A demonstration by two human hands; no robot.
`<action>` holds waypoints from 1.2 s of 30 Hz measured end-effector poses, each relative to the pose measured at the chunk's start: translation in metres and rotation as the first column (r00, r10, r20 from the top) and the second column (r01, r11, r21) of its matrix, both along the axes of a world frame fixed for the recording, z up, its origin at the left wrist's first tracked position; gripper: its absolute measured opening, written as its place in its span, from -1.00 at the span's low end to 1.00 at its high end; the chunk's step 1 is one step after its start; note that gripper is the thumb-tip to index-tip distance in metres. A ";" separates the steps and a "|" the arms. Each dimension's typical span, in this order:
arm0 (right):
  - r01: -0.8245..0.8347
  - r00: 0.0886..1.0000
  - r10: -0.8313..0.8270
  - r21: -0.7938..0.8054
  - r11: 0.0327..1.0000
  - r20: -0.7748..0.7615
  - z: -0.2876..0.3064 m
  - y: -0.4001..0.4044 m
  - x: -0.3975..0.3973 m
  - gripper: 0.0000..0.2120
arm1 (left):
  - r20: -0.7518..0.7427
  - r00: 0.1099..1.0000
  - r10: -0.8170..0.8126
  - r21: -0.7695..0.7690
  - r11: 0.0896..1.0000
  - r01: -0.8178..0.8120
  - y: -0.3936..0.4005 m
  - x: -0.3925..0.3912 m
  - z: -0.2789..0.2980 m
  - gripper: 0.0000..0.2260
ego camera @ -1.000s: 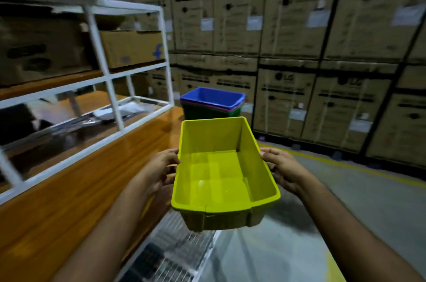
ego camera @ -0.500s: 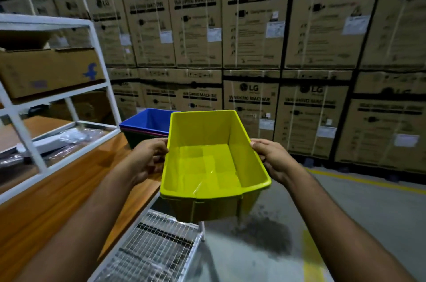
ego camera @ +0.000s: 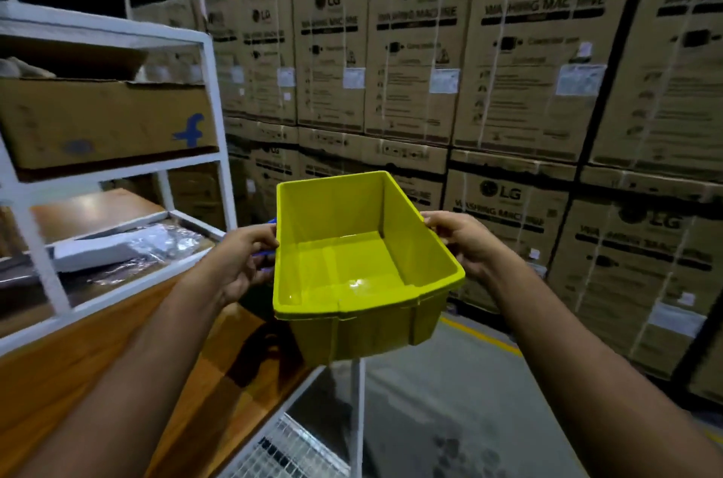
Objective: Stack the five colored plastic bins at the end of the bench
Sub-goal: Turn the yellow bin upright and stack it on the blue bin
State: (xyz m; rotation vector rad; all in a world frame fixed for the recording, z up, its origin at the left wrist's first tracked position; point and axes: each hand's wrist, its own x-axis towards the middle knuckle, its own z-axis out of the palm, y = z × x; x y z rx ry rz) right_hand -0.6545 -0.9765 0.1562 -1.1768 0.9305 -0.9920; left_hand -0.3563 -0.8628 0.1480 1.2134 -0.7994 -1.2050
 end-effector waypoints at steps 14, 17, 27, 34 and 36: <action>-0.468 0.883 0.468 0.013 0.883 -0.035 -0.001 -0.198 0.091 -0.70 | -0.033 0.934 0.355 -0.010 0.935 -0.355 -0.082 0.037 -0.002 -0.65; -0.524 0.850 0.522 -0.011 0.851 -0.072 -0.002 -0.231 0.103 -0.73 | -0.006 0.911 0.412 -0.009 0.911 -0.413 -0.095 0.031 -0.005 -0.66; -0.675 0.732 0.667 -0.017 0.737 -0.135 -0.021 -0.309 0.135 -0.76 | 0.020 0.790 0.613 0.011 0.790 -0.613 -0.127 0.010 -0.017 -0.75; -0.748 0.661 0.739 -0.041 0.662 -0.134 -0.022 -0.320 0.151 -0.77 | 0.034 0.731 0.682 0.026 0.730 -0.683 -0.133 -0.001 -0.017 -0.73; -0.766 0.638 0.753 -0.038 0.642 -0.160 -0.027 -0.318 0.153 -0.75 | 0.047 0.725 0.687 0.042 0.724 -0.688 -0.133 -0.002 -0.022 -0.71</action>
